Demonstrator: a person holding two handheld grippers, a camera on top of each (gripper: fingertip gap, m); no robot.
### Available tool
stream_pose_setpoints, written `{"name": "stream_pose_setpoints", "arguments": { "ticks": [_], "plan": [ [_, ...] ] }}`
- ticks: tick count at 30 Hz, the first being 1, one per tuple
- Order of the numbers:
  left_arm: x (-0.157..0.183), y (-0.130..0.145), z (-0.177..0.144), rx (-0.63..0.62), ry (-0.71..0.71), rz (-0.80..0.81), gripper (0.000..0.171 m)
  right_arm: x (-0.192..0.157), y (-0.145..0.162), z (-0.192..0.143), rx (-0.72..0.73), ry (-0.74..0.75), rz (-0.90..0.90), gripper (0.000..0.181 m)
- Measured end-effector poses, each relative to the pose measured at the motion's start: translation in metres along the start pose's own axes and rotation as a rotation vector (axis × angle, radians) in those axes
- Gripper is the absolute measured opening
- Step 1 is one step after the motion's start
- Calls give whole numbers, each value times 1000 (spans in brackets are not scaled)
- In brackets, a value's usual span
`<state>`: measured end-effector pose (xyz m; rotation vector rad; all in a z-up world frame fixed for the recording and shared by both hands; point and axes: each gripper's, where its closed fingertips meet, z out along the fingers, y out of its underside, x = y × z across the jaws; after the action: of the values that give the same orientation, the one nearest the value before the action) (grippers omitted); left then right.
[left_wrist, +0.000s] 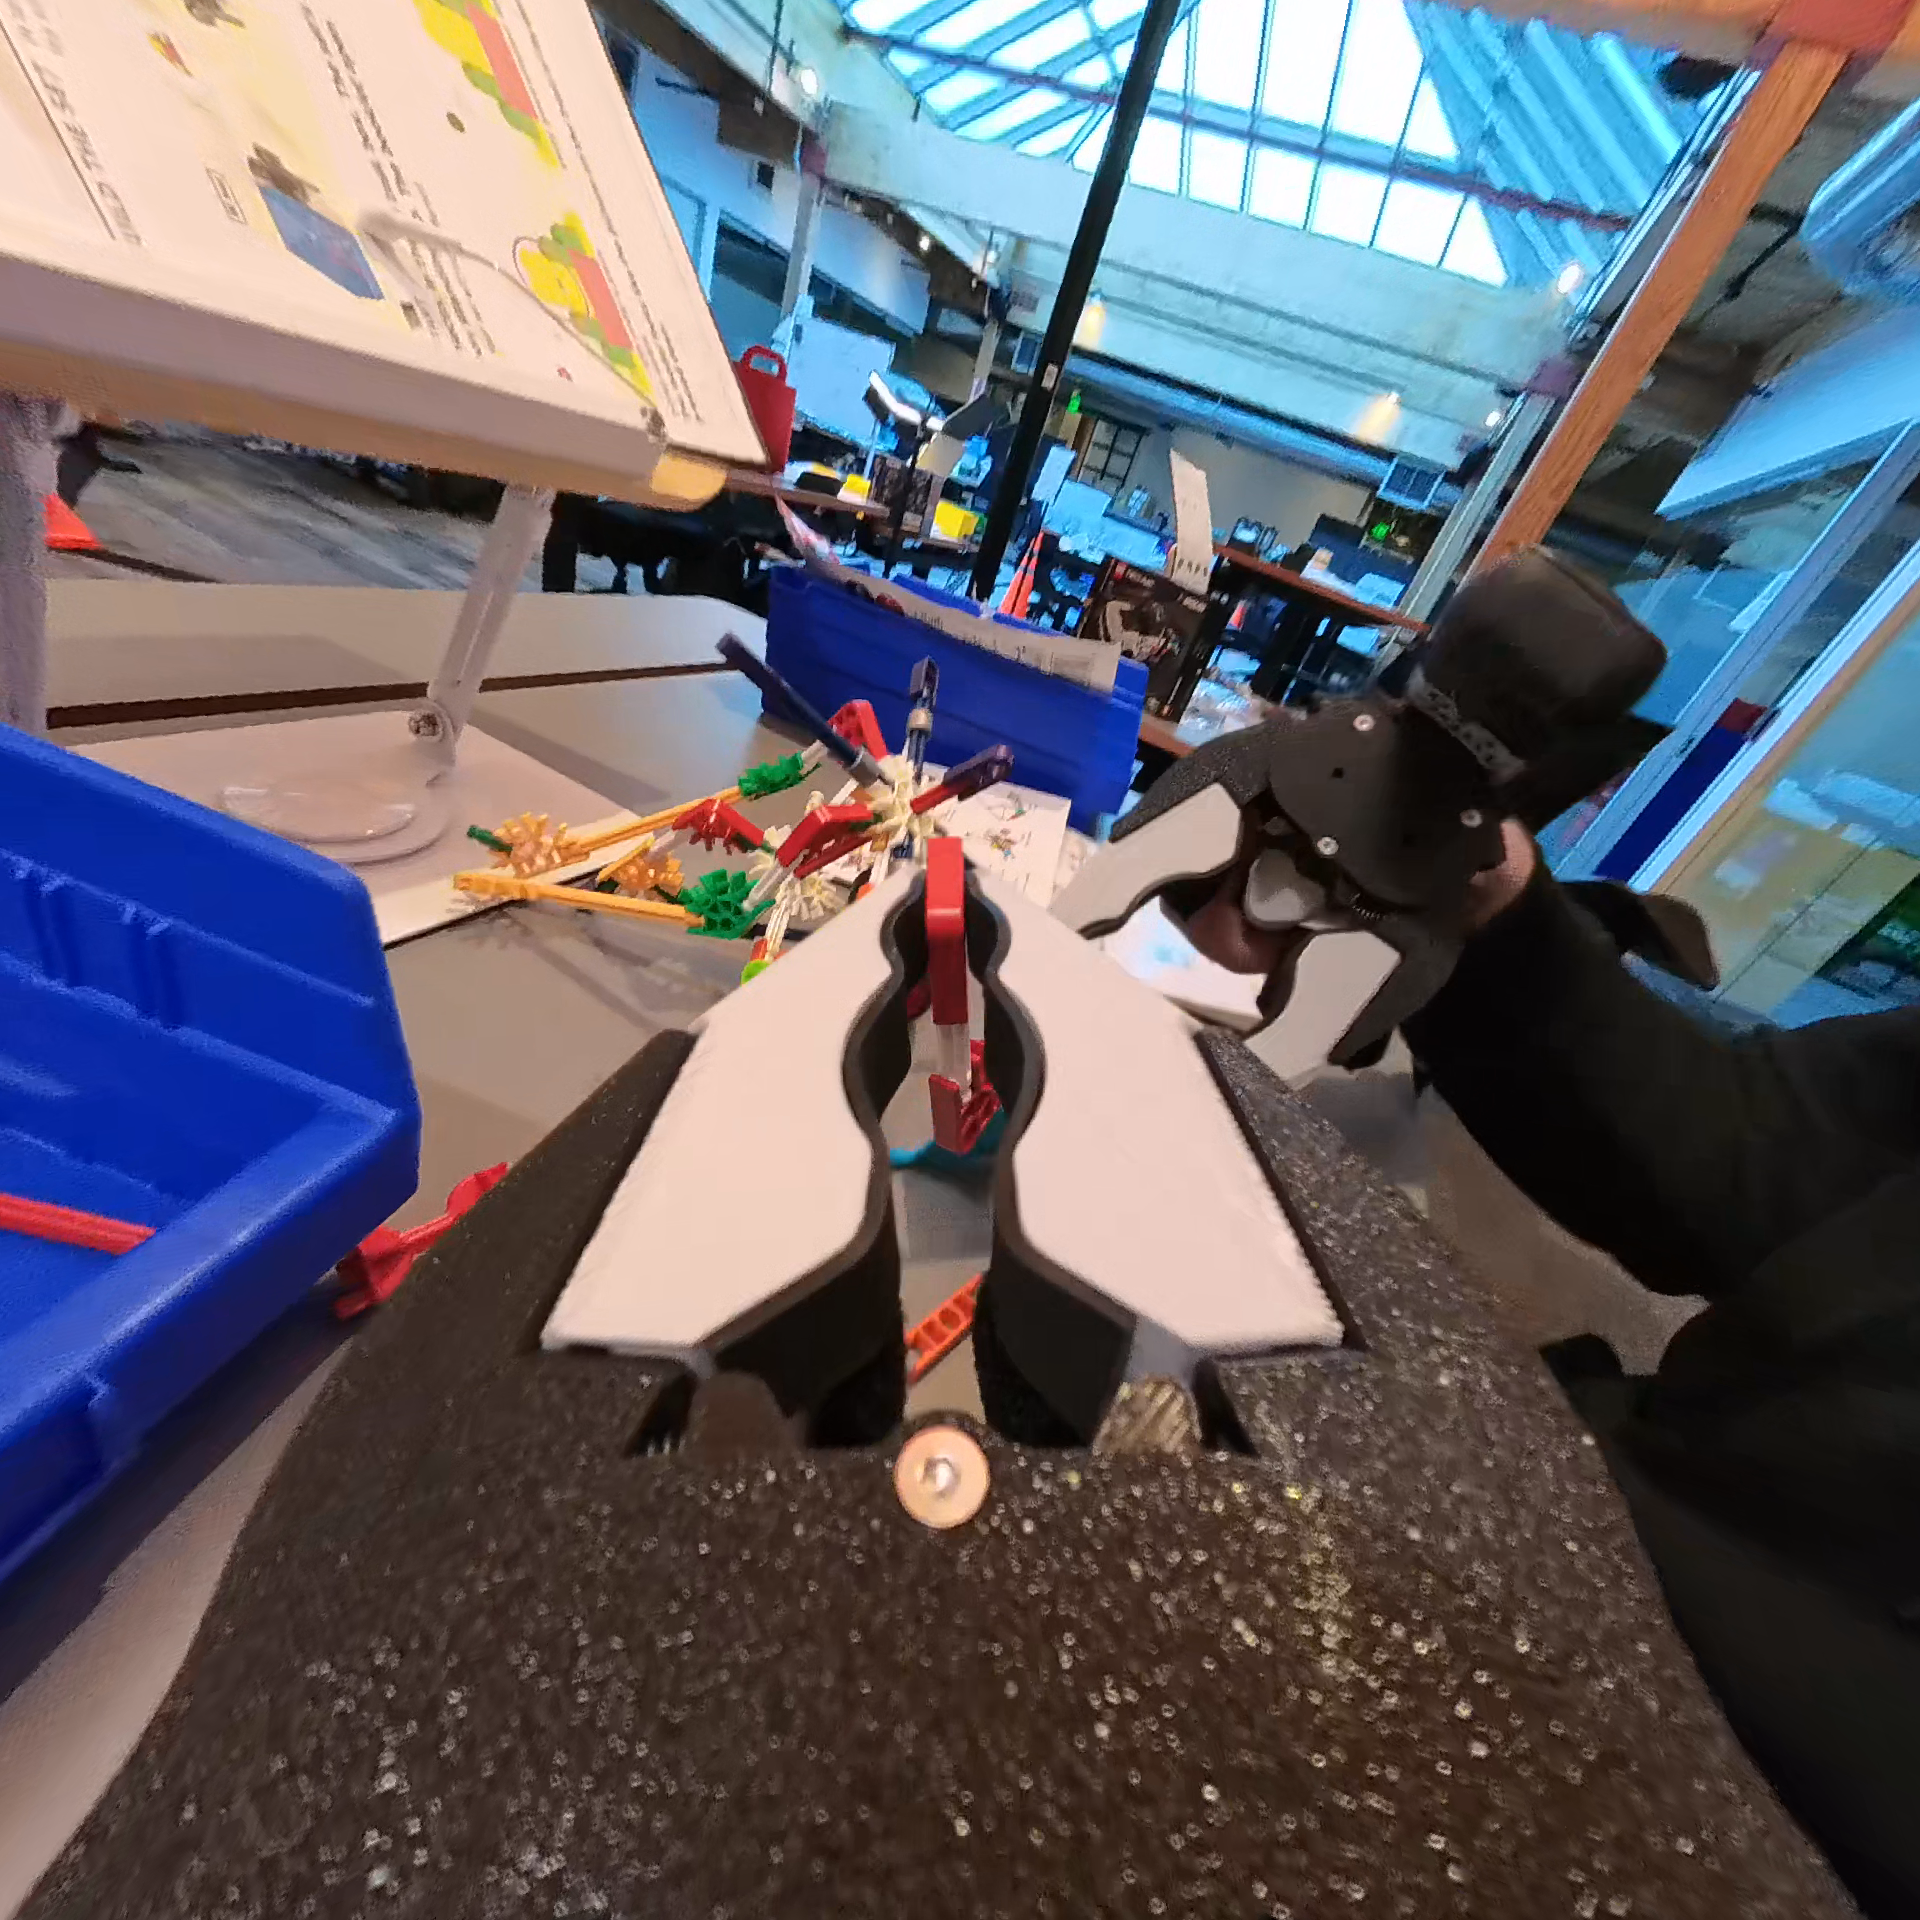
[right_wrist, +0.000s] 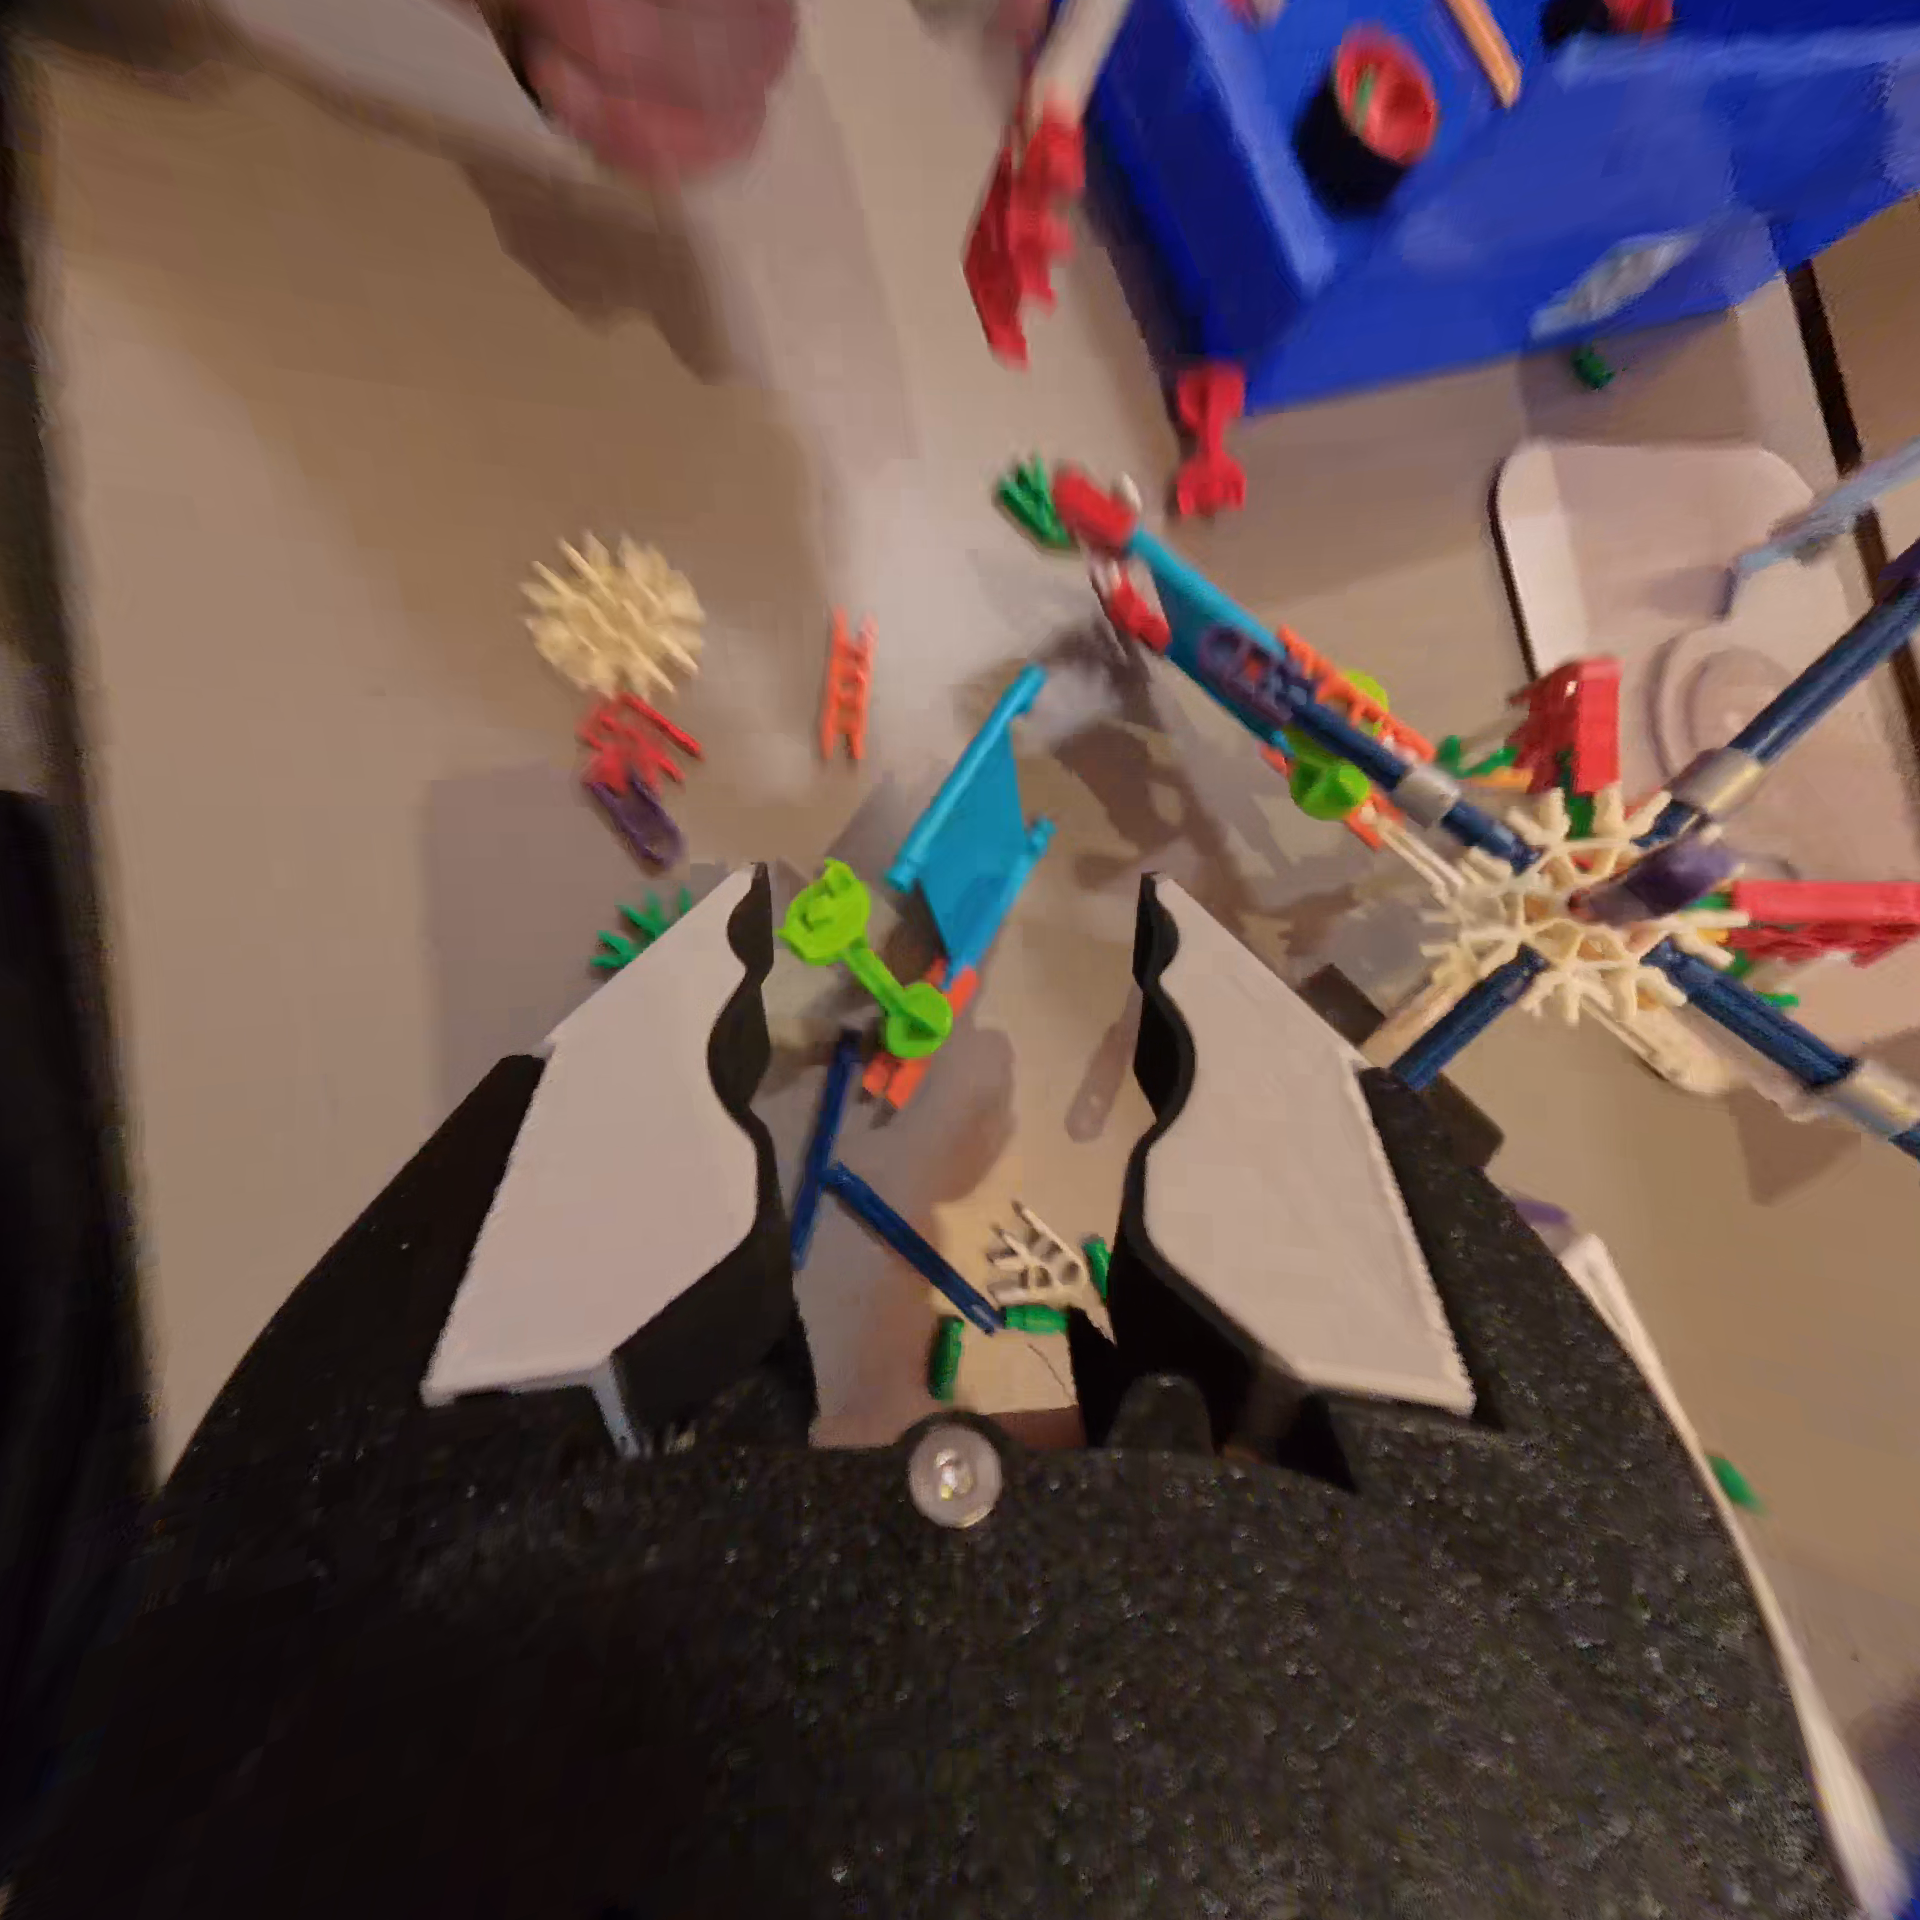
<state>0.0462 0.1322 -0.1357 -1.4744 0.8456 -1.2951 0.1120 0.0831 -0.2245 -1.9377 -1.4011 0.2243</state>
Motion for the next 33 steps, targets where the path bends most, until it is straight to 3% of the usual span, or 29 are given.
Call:
{"name": "stream_pose_setpoints", "arguments": {
  "ticks": [3, 5, 10, 12, 13, 16, 20, 23, 26, 29, 31, 33],
  "plan": [
    [6, -9, 2, 51, 37, -23, 5, 11, -20, -12, 112, 20, 64, 56],
    [13, -12, 6, 72, 67, -30, 4, 11, -42, -12, 227, -13, 146, 38],
    [37, -26, 15, 155, 174, -43, 4, -1, -87, 1, 462, -189, 319, 37],
    [45, -26, 18, 151, 197, -28, 4, 6, -105, -8, 606, -215, 366, 12],
    [46, -26, 19, 151, 197, -9, 4, 4, -108, -14, 641, -261, 374, 4],
    [47, -25, 19, 128, 174, 70, 4, 5, -105, -11, 604, -217, 335, 4],
    [52, -28, 19, 122, 55, 378, 4, 6, -110, -16, 621, -202, 374, 4],
    [51, -31, 21, 73, -168, 796, 7, 7, -114, -18, 654, -198, 456, 4],
    [47, -35, 20, 73, -340, 1028, 7, 8, -118, -17, 682, -199, 540, 4],
    [39, -33, 19, 33, -549, 1367, 3, 7, -120, -9, 685, -210, 622, 2],
    [39, -29, 22, -1, -559, 1429, 3, 9, -116, -2, 664, -210, 649, 3],
    [31, -29, 22, -27, -551, 1371, 3, 10, -111, 4, 627, -186, 627, 3]
  ]
}}
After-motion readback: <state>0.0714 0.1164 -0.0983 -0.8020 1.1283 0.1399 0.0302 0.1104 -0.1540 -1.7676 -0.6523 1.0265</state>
